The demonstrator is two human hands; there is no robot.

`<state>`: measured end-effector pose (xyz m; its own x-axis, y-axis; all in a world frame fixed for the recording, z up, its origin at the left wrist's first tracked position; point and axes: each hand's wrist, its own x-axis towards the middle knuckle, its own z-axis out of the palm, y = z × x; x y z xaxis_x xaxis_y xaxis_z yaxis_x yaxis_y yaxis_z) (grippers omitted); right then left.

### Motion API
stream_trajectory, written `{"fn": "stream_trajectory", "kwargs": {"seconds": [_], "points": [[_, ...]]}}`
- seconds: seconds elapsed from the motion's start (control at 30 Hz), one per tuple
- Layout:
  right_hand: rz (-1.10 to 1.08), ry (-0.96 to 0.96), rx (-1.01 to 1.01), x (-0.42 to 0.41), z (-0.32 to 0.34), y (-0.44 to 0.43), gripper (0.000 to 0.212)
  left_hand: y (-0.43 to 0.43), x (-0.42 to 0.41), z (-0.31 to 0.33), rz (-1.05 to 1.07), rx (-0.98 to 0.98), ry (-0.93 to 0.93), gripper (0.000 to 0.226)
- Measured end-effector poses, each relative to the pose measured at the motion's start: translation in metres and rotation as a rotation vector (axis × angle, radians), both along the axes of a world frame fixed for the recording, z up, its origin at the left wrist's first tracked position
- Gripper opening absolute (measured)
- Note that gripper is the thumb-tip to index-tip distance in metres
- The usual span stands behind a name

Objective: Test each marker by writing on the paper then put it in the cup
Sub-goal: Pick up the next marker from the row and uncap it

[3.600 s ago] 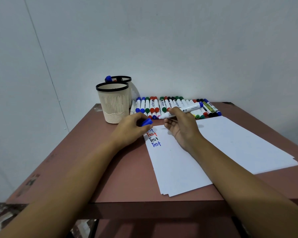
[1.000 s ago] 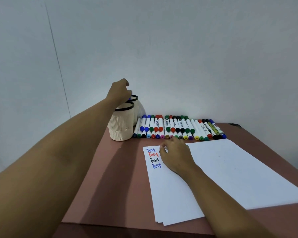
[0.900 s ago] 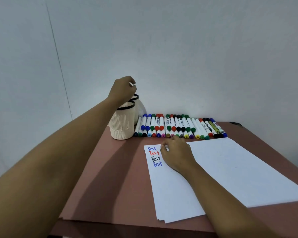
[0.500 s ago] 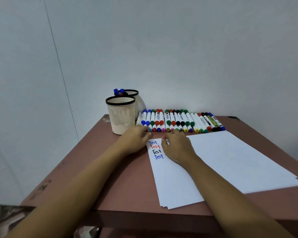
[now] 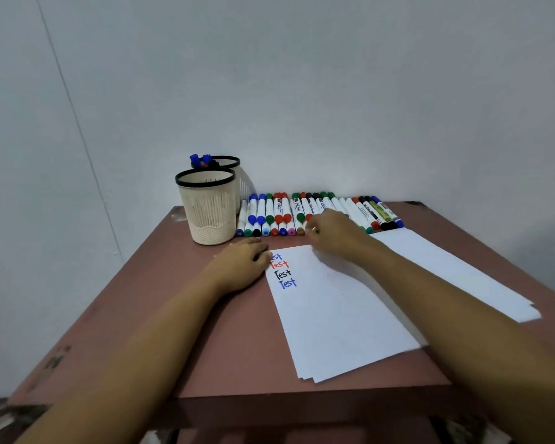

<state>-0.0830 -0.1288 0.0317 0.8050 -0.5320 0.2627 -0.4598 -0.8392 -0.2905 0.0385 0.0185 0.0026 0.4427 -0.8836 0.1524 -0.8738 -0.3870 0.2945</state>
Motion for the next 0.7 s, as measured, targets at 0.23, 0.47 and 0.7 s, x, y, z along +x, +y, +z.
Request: {"fn": "stream_trajectory", "kwargs": {"seconds": [0.23, 0.47, 0.7], "points": [[-0.442, -0.150, -0.003, 0.009, -0.011, -0.059, 0.027, -0.002, 0.001, -0.003, -0.001, 0.029, -0.009, 0.045], [-0.511, -0.073, -0.019, 0.014, -0.014, -0.064, 0.028, -0.003, 0.003, -0.004, 0.003, 0.046, -0.001, 0.046], [-0.518, -0.398, 0.202, 0.015, -0.005, -0.059, 0.025, -0.001, 0.005, -0.004, -0.015, -0.014, 0.054, 0.041]]}}
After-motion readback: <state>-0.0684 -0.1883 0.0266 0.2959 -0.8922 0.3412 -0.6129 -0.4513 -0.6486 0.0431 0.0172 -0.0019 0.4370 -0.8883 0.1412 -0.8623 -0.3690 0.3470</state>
